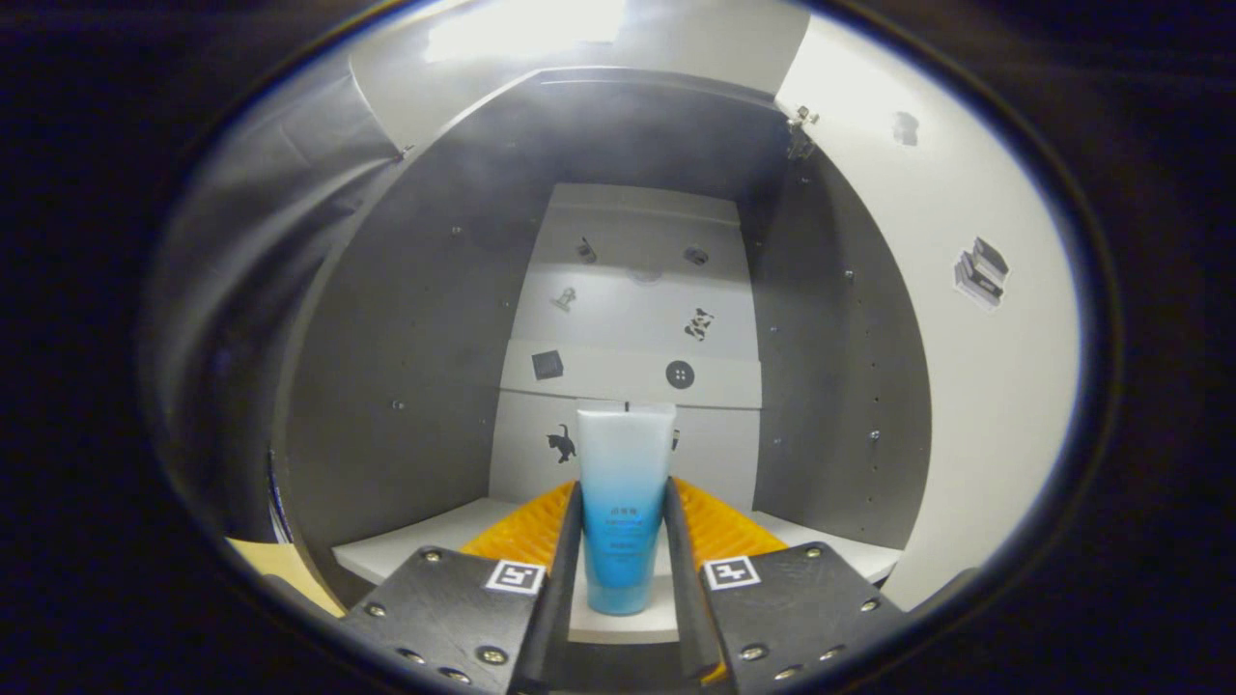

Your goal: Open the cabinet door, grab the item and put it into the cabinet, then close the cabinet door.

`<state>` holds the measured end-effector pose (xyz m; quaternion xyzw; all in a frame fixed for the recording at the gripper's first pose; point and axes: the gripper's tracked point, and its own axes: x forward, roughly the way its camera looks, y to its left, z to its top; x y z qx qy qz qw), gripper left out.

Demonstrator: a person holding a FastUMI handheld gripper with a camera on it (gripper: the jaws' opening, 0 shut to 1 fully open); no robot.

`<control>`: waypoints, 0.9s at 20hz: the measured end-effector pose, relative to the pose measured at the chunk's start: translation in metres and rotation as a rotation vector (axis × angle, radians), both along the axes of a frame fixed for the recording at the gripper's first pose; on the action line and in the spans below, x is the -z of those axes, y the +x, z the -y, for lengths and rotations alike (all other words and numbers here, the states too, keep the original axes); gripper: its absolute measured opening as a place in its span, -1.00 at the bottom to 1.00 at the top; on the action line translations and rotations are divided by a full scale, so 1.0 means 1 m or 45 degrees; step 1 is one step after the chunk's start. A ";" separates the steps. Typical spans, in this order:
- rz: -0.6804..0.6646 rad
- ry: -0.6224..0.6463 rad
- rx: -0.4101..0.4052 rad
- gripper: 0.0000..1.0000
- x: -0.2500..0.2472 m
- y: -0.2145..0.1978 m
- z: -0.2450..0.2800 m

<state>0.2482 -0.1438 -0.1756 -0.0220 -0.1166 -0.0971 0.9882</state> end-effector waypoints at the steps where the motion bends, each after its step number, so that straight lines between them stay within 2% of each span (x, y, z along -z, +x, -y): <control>1: 0.000 -0.004 0.007 -0.07 0.000 0.000 0.000; 3: -0.002 -0.002 -0.003 -0.02 -0.001 -0.001 -0.001; 9: -0.032 -0.016 -0.021 -0.02 -0.005 -0.007 -0.004; 14: -0.006 -0.059 -0.067 0.01 -0.039 -0.038 -0.015; 18: -0.052 -0.053 -0.109 0.01 -0.069 -0.079 -0.026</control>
